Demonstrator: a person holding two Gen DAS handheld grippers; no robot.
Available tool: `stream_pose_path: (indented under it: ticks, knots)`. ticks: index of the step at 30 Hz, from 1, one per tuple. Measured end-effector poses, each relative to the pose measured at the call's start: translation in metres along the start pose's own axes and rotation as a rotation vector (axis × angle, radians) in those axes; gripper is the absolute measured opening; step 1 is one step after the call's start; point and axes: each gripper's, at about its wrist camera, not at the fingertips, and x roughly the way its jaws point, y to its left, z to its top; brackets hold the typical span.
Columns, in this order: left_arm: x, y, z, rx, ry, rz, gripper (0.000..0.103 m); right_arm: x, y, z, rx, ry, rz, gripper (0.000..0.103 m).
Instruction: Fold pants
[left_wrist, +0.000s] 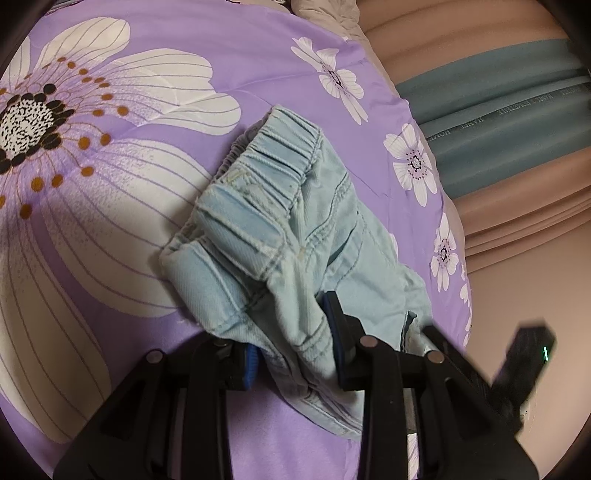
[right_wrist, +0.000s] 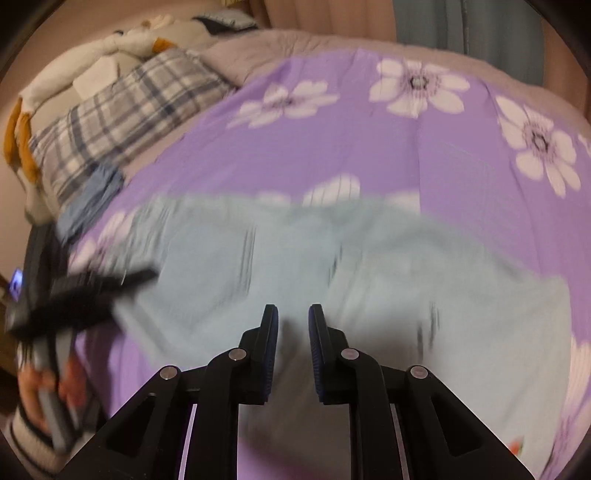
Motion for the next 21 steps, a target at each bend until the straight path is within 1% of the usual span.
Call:
stream_pose_path:
  ticks: [3, 5, 7, 8, 10, 11, 13, 15, 17, 19, 21]
  knots:
    - [0.0, 0.0, 0.001, 0.006, 0.005, -0.002, 0.032, 0.031, -0.005, 0.023, 0.015, 0.011, -0.071, 0.016]
    - [0.0, 0.0, 0.001, 0.01, 0.008, -0.002, 0.032, 0.045, -0.011, 0.033, 0.037, 0.031, -0.095, 0.015]
    - [0.001, 0.0, 0.002, 0.01, 0.01, -0.002, 0.032, 0.061, -0.018, 0.04, 0.082, 0.076, -0.1, 0.015]
    - [0.001, -0.001, 0.002, 0.01, 0.01, -0.001, 0.032, 0.063, -0.021, 0.042, 0.105, 0.076, -0.093, 0.015]
    - [0.001, -0.002, 0.002, 0.016, 0.009, 0.003, 0.032, 0.058, -0.024, 0.046, 0.122, 0.044, -0.098, 0.015]
    - [0.001, -0.002, 0.002, 0.017, 0.009, 0.003, 0.032, 0.057, -0.026, 0.046, 0.138, 0.046, -0.099, 0.015]
    - [0.002, -0.002, 0.003, 0.016, 0.01, 0.0, 0.032, 0.052, -0.025, 0.04, 0.172, 0.064, -0.056, 0.015]
    - [0.003, -0.002, 0.003, 0.014, 0.012, 0.002, 0.032, 0.045, -0.015, 0.031, 0.139, 0.072, -0.029, 0.015]
    - [0.003, -0.003, 0.004, 0.016, 0.015, 0.005, 0.032, 0.04, -0.005, 0.017, 0.109, 0.1, -0.023, 0.015]
    - [0.003, -0.002, 0.005, 0.013, 0.019, 0.005, 0.032, 0.033, 0.006, -0.003, 0.109, 0.134, 0.009, 0.015]
    - [0.003, -0.002, 0.007, 0.013, 0.024, 0.007, 0.032, 0.021, 0.019, -0.022, 0.09, 0.142, 0.023, 0.015]
